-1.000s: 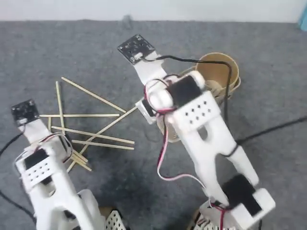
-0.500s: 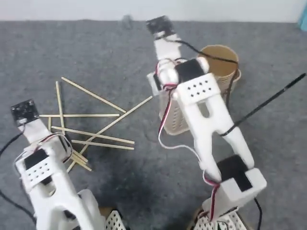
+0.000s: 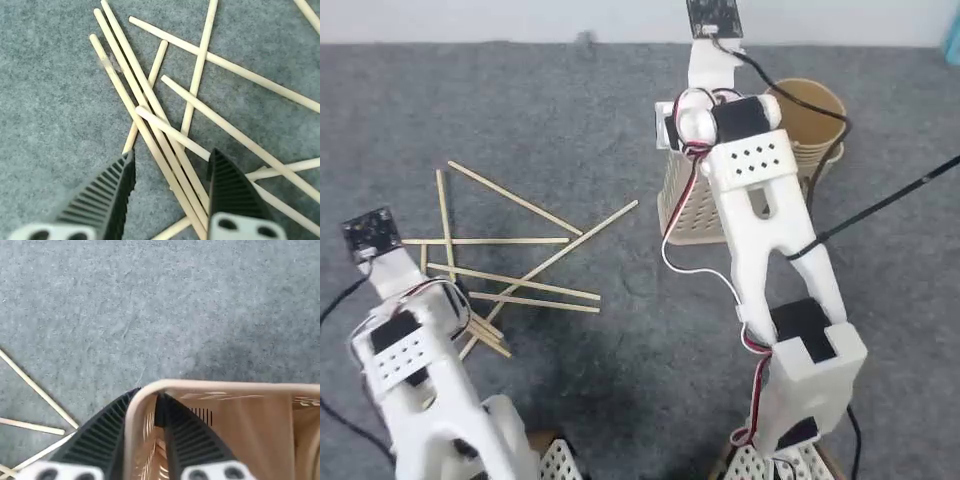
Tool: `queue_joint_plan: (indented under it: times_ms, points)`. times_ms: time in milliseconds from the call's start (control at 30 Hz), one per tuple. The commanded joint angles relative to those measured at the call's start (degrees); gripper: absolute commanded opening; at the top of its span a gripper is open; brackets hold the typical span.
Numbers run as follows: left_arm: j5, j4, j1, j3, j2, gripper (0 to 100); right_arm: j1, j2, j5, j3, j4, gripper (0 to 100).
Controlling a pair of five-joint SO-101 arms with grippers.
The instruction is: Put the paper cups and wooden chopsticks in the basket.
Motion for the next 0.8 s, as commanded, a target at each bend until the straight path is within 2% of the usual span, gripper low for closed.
queue_joint_plan:
  times_ms: [0, 100, 167, 367, 600, 767]
  points:
    - [0.5, -1.5, 0.1, 0.0, -1.3, 22, 0.3, -1.3, -0.7, -4.6, 0.0, 7.4]
    - [0.5, -1.5, 0.1, 0.0, -1.3, 22, 0.1, -1.1, -0.9, -4.6, 0.6, 19.5]
    - [0.5, -1.5, 0.1, 0.0, -1.3, 22, 0.1, -1.3, -1.0, -4.6, 0.6, 23.3]
    - [0.5, -1.5, 0.1, 0.0, -1.2, 22, -0.7, -3.7, -1.1, -8.2, 3.5, 23.5]
    - [0.5, -1.5, -0.4, 0.0, -1.7, 22, -5.8, -8.7, -1.2, -20.3, 14.4, 23.5]
    - [1.0, -1.4, -2.1, -0.4, -1.7, 22, -9.5, -12.2, -7.5, -27.8, 18.2, 23.5]
